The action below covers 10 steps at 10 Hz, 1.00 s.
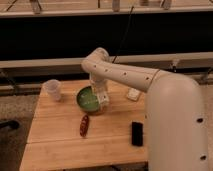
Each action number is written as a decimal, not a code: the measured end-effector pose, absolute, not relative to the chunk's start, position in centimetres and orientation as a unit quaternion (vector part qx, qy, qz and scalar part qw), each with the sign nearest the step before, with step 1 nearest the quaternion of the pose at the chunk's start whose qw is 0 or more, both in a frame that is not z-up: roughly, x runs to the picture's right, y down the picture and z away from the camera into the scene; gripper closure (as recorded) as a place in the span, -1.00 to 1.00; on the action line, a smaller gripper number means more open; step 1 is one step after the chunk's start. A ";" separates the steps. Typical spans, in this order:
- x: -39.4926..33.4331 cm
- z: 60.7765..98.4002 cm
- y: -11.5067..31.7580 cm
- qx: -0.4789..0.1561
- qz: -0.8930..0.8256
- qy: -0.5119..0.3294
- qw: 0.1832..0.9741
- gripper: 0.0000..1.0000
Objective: Place the bottle in the ceramic bowl
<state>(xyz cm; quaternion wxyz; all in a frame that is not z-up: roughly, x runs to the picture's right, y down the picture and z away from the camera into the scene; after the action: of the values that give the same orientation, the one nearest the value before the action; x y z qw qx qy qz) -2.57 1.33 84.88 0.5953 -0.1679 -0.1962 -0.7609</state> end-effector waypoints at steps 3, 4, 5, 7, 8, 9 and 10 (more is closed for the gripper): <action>-4.2 85.8 1.8 -0.171 -0.770 -0.206 0.579 0.57; -4.2 86.1 1.9 -0.174 -0.771 -0.209 0.576 0.34; -4.4 86.3 2.0 -0.175 -0.773 -0.211 0.572 0.16; -5.1 86.9 2.3 -0.175 -0.776 -0.217 0.565 -0.22; -5.1 87.4 2.4 -0.177 -0.777 -0.219 0.563 -0.46; -5.1 87.9 2.4 -0.178 -0.776 -0.220 0.563 -0.58; -5.1 88.1 2.4 -0.178 -0.776 -0.222 0.563 -0.60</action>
<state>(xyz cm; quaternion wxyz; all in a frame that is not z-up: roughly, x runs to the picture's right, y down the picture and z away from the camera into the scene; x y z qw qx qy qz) -5.07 2.36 88.08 0.5633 -0.1776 -0.2220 -0.7758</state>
